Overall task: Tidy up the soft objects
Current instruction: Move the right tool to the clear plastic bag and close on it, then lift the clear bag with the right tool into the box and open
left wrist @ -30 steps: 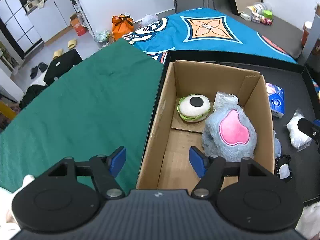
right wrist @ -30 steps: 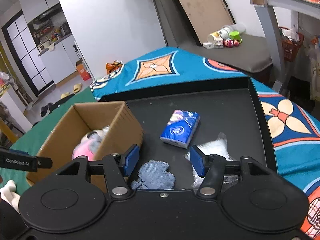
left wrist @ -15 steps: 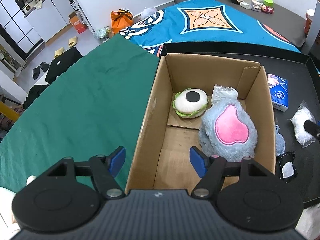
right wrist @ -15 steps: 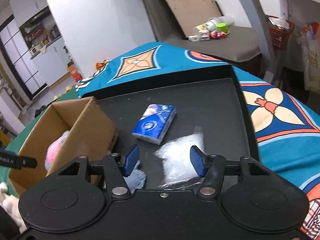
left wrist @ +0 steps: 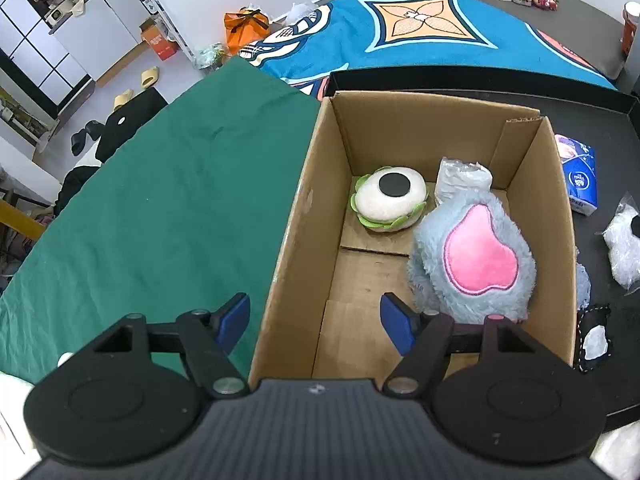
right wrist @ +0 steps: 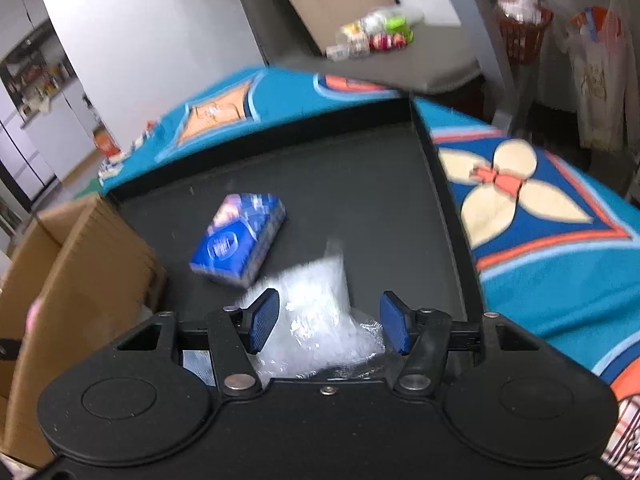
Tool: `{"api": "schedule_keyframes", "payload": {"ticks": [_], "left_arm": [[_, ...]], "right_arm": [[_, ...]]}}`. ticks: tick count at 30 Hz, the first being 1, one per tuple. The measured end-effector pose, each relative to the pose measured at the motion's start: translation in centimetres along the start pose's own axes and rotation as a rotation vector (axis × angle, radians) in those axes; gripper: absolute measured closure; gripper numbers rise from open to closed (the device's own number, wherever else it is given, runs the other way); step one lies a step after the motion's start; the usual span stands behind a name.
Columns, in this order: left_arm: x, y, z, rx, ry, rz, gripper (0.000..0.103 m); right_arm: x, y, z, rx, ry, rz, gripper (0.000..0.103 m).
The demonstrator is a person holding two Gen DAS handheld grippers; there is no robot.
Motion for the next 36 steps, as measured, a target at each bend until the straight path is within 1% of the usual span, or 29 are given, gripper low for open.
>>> {"api": "schedule_keyframes", "payload": {"ticks": [1, 2, 5, 10, 12, 13, 14, 15, 16, 18, 22, 32, 36], "left_arm": [[0.0, 0.0, -0.1, 0.002, 0.000, -0.004, 0.032], [0.0, 0.1, -0.2, 0.004, 0.000, -0.008, 0.032], [0.1, 0.0, -0.5, 0.009, -0.004, -0.008, 0.032], [0.3, 0.0, -0.4, 0.004, -0.001, -0.005, 0.032], [0.3, 0.0, -0.3, 0.004, 0.000, -0.001, 0.032], [0.4, 0.0, -0.2, 0.004, 0.001, -0.002, 0.032], [0.4, 0.0, -0.2, 0.004, 0.001, -0.004, 0.032], [0.4, 0.0, -0.1, 0.003, 0.002, -0.006, 0.032], [0.4, 0.1, 0.0, 0.001, 0.004, -0.008, 0.032], [0.4, 0.0, 0.2, -0.001, 0.008, -0.008, 0.032], [0.7, -0.1, 0.6, -0.002, 0.019, 0.009, 0.032], [1.8, 0.0, 1.6, -0.021, 0.017, 0.023, 0.032], [2.1, 0.1, 1.8, -0.020, 0.030, 0.032, 0.032]], "right_arm": [[0.1, 0.2, -0.1, -0.001, -0.001, 0.001, 0.042], [0.2, 0.2, -0.1, 0.002, 0.006, 0.006, 0.037], [0.6, 0.5, -0.2, 0.018, 0.019, 0.045, 0.030], [0.8, 0.8, -0.4, 0.029, 0.024, 0.084, 0.029], [1.0, 0.9, -0.4, 0.036, 0.033, 0.110, 0.033], [1.1, 0.9, -0.4, 0.039, 0.029, 0.120, 0.038], [1.3, 0.9, -0.3, 0.041, 0.016, 0.126, 0.050], [1.5, 0.9, -0.2, 0.047, -0.001, 0.122, 0.065], [1.8, 0.8, -0.1, 0.057, -0.025, 0.106, 0.069], [2.1, 0.7, 0.4, 0.059, -0.037, 0.104, 0.077], [2.4, 0.5, 1.3, 0.056, -0.051, 0.105, 0.079], [2.7, -1.3, 4.3, -0.023, -0.059, 0.093, 0.080], [3.0, -1.9, 4.9, -0.046, -0.068, 0.097, 0.080]]}}
Point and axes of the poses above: each gripper's, at about its wrist camera, not at the fingertips, and z roughly against the way its jaws point, x to its left, y to its underside, the point moved 10 cm from there along -z, roughly the way its jaws point, and after that the axes turned 3 degrees about -y, right-handed, at the moved point
